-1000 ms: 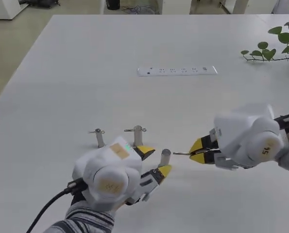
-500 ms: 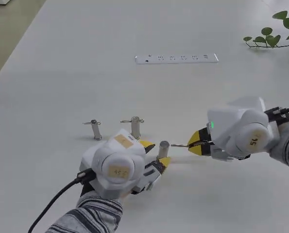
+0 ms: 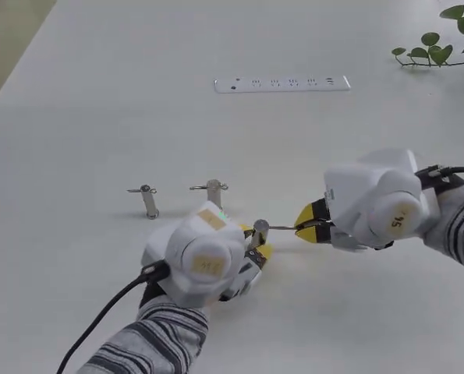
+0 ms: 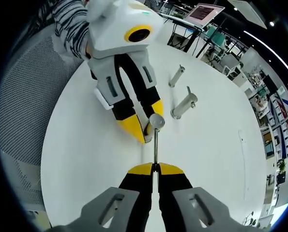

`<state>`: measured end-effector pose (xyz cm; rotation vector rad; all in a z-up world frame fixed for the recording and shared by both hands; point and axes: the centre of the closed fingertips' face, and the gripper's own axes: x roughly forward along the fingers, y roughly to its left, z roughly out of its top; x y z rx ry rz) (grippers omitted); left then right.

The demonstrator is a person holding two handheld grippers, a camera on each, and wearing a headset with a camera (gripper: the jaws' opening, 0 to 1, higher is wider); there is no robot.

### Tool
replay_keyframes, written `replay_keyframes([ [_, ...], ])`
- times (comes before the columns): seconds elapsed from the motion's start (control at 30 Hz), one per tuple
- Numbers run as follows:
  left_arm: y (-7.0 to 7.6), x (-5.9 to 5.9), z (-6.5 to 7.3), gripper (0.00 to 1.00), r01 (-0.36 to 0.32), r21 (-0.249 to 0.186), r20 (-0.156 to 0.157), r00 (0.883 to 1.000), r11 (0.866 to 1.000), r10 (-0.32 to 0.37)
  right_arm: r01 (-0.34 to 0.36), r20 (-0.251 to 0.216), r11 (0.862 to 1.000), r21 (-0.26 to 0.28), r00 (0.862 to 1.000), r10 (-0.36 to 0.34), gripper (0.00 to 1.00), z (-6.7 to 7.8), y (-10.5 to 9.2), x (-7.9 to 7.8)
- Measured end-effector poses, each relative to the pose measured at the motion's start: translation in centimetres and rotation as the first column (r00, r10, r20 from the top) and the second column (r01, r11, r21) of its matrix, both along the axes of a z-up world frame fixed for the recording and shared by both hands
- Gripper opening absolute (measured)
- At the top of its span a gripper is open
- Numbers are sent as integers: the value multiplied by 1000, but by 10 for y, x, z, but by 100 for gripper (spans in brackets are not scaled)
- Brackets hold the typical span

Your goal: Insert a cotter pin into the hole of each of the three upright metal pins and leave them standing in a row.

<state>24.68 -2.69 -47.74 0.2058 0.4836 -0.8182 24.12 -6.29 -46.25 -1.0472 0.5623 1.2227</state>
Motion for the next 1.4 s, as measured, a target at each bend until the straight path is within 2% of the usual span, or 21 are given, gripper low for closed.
replay_keyframes([
  [0.07,-1,0,-1,13,-7,-9,-3,1000,1000,7,-4,4,1000,-8,1000,4,0,0,1,-1],
  [0.43,-4,0,-10,10,-24,22,4,1000,999,24,-6,11,1000,-26,1000,7,0,5,5,-3],
  [0.53,-3,1,-12,10,-48,7,-4,999,999,48,-15,27,999,-34,1000,16,0,8,6,-5],
  [0.7,-2,2,-13,10,-50,6,-6,999,999,50,-20,28,999,-30,999,21,0,10,8,-4],
  [0.87,-3,2,-13,10,-49,8,-7,999,999,49,-44,28,999,-16,999,45,0,12,19,-5],
  [1.1,-2,1,-13,10,-59,-4,-14,998,998,59,-36,7,999,-5,999,36,0,11,23,-5],
  [1.4,-3,2,-13,10,-79,-11,-24,997,997,79,-56,17,998,9,998,56,0,12,31,-4],
])
